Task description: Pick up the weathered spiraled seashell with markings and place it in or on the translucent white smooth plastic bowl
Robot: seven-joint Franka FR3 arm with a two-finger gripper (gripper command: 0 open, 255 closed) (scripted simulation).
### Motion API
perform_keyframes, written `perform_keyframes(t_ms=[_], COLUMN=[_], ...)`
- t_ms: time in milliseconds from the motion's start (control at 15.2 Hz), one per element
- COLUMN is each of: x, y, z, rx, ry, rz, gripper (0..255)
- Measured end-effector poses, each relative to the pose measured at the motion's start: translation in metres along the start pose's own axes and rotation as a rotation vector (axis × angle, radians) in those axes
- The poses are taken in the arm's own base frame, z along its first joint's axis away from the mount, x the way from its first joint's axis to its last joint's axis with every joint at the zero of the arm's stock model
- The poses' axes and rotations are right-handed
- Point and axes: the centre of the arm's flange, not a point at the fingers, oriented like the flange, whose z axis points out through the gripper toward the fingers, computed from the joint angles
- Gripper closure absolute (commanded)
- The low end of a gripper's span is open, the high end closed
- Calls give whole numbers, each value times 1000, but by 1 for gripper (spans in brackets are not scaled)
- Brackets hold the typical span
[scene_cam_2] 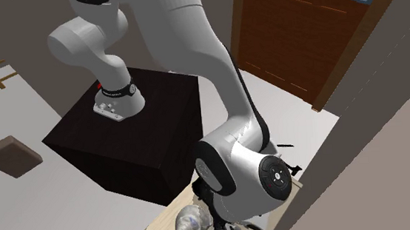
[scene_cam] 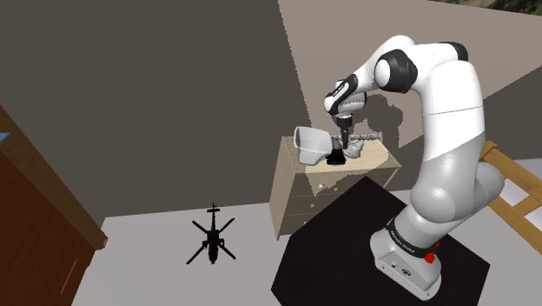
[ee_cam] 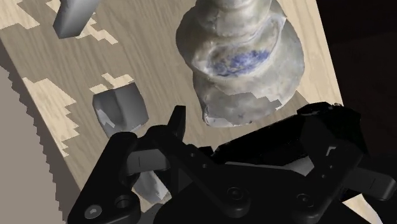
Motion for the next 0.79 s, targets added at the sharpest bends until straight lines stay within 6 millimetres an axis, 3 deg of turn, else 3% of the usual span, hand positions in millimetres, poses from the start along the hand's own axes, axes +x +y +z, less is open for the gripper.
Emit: perform_keyframes(t_ms=[330,660,726,792], x=[1,1,1,1], y=[1,1,1,1], z=[24,26,26,25], rx=[0,0,0,-1], ry=[0,0,0,1], rz=[-1,-1,-1,-1], gripper=[0,0,255,255])
